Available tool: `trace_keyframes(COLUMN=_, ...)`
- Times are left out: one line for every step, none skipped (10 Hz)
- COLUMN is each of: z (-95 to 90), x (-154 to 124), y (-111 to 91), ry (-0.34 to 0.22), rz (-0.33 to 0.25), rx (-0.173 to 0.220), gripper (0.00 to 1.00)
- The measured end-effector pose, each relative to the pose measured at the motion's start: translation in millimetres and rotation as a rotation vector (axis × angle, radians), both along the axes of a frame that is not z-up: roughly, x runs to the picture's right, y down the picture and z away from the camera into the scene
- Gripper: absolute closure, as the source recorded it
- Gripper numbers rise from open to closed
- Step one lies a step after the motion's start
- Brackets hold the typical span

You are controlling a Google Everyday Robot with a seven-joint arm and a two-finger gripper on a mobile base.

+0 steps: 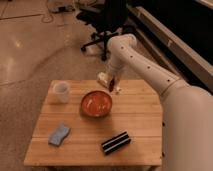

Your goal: Place the pepper in the ceramic cup

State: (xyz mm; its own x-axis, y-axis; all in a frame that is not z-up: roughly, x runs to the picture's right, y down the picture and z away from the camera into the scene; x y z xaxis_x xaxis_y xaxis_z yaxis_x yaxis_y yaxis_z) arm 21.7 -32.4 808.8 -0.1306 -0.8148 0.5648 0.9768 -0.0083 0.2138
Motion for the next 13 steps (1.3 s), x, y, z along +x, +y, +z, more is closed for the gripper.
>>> trace_keyframes(z=-3.9, x=2.6, y=-0.2, ry=0.023, rz=0.011, rx=0.003, gripper=0.71)
trace_keyframes(z=-5.9, x=0.9, y=-5.5, ry=0.027, rz=0.016, rx=0.008, gripper=0.71)
trace_keyframes(z=-3.5, x=6.0, y=-14.1, ry=0.026, rz=0.012, rx=0.007, gripper=0.71)
trace_keyframes(z=-1.6, x=5.2, y=-16.0, ry=0.022, rz=0.007, rx=0.0, gripper=0.71)
trace_keyframes(z=-0.6, x=-1.5, y=-13.1, ry=0.016, rz=-0.008, rx=-0.003, gripper=0.71)
trace_keyframes(z=1.5, x=-17.9, y=-7.6, ry=0.01, rz=-0.017, rx=0.016, gripper=0.71)
trace_keyframes(z=1.8, x=-23.6, y=-6.9, ry=0.008, rz=-0.022, rx=0.02, gripper=0.71)
trace_keyframes(z=-0.1, x=-29.0, y=-11.8, ry=-0.005, rz=-0.028, rx=0.027, gripper=0.71)
trace_keyframes(z=-5.0, x=-25.3, y=-12.6, ry=-0.001, rz=-0.026, rx=0.028, gripper=0.71)
trace_keyframes(z=-10.1, x=-22.7, y=-16.4, ry=0.015, rz=-0.004, rx=0.028, gripper=0.71)
trace_keyframes(z=-15.2, x=-25.8, y=-20.4, ry=0.024, rz=0.006, rx=0.027, gripper=0.71)
trace_keyframes(z=-17.1, x=-29.2, y=-19.9, ry=0.015, rz=-0.018, rx=0.037, gripper=0.71)
trace_keyframes(z=-10.4, x=-29.6, y=-22.4, ry=0.015, rz=-0.028, rx=0.056, gripper=0.71)
